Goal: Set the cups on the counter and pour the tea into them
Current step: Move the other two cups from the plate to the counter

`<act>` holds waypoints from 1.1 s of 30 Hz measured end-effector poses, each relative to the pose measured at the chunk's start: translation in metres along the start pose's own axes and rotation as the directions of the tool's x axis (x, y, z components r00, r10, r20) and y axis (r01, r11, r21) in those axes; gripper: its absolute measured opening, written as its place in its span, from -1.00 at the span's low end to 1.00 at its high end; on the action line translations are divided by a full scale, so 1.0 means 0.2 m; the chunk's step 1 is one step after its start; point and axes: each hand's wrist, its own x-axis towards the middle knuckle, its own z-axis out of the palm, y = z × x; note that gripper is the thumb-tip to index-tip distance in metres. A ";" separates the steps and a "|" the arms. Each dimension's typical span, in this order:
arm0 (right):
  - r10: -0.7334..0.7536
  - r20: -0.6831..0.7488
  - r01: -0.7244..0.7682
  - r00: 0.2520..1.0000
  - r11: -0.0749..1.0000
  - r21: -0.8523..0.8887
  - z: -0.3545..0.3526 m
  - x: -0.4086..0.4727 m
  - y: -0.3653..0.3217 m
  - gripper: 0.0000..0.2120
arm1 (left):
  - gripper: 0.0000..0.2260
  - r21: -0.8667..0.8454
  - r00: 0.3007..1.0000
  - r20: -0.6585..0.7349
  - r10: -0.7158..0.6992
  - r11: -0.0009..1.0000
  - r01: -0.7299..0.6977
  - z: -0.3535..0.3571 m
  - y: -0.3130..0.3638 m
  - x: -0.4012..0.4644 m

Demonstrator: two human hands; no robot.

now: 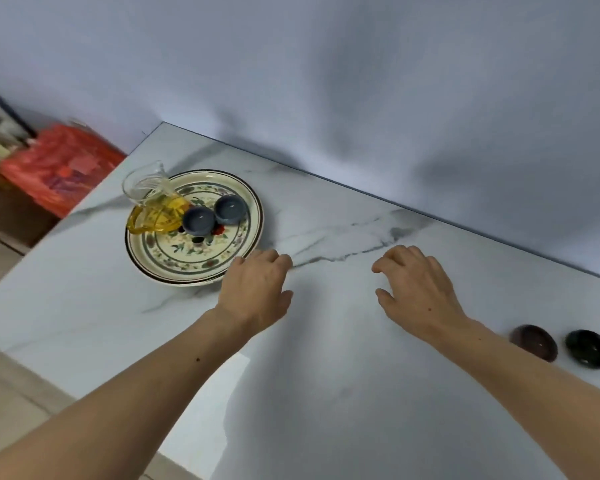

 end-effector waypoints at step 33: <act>-0.286 0.111 0.291 0.952 0.956 -0.034 0.27 1.16 -0.92 -0.24 | -0.31 -0.228 0.751 -0.118 -0.650 0.754 0.617 0.17 -0.79 0.34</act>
